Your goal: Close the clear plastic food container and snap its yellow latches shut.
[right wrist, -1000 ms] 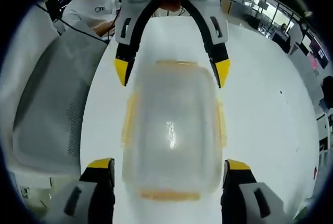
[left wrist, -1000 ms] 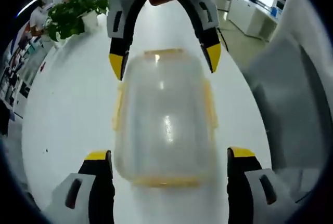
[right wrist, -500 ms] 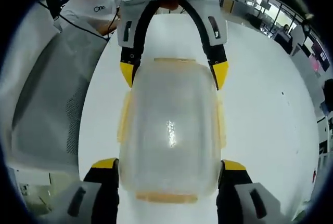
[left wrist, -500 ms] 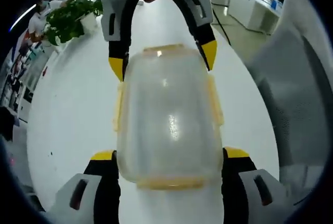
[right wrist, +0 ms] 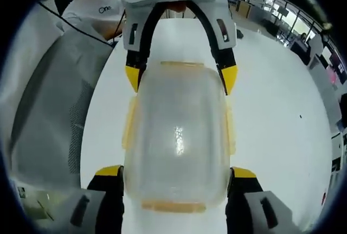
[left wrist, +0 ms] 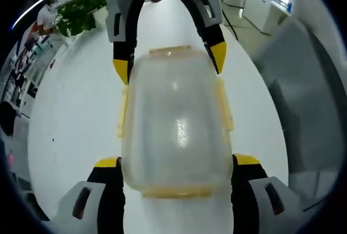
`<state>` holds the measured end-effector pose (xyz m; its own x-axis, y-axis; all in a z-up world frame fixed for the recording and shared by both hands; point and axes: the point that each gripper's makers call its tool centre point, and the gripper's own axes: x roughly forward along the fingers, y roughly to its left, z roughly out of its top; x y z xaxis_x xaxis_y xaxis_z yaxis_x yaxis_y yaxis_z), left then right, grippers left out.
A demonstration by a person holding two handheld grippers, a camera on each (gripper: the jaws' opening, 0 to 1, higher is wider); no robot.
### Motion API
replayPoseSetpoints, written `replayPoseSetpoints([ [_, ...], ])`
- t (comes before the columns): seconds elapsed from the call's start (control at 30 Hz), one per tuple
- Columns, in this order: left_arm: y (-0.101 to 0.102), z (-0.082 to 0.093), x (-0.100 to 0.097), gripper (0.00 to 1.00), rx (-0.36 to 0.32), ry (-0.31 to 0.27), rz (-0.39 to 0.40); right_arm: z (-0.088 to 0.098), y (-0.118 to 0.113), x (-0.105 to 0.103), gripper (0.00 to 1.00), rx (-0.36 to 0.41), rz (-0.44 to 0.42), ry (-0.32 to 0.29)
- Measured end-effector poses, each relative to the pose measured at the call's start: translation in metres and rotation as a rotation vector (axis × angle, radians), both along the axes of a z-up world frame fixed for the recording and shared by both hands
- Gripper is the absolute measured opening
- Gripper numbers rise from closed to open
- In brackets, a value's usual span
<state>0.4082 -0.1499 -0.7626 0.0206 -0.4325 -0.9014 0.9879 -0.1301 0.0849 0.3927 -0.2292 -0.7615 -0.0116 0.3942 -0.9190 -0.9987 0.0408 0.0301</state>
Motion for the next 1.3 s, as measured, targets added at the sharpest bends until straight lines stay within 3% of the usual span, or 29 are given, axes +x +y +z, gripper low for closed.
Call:
replayPoseSetpoints([
  [0.37, 0.054, -0.003, -0.006, 0.80, 0.021, 0.005, 0.057, -0.001, 0.049, -0.001, 0.77, 0.004, 0.055, -0.002],
  [0.77, 0.096, -0.008, -0.016, 0.83, 0.050, 0.026, 0.070, 0.000, 0.093, -0.010, 0.78, 0.002, 0.078, -0.005],
  [1.03, 0.097, -0.008, -0.014, 0.84, 0.036, 0.029, 0.070, -0.001, 0.094, -0.007, 0.78, -0.020, 0.074, -0.001],
  [1.3, 0.098, -0.008, 0.002, 0.84, 0.036, 0.023, 0.056, -0.001, 0.097, 0.007, 0.78, -0.021, 0.057, 0.000],
])
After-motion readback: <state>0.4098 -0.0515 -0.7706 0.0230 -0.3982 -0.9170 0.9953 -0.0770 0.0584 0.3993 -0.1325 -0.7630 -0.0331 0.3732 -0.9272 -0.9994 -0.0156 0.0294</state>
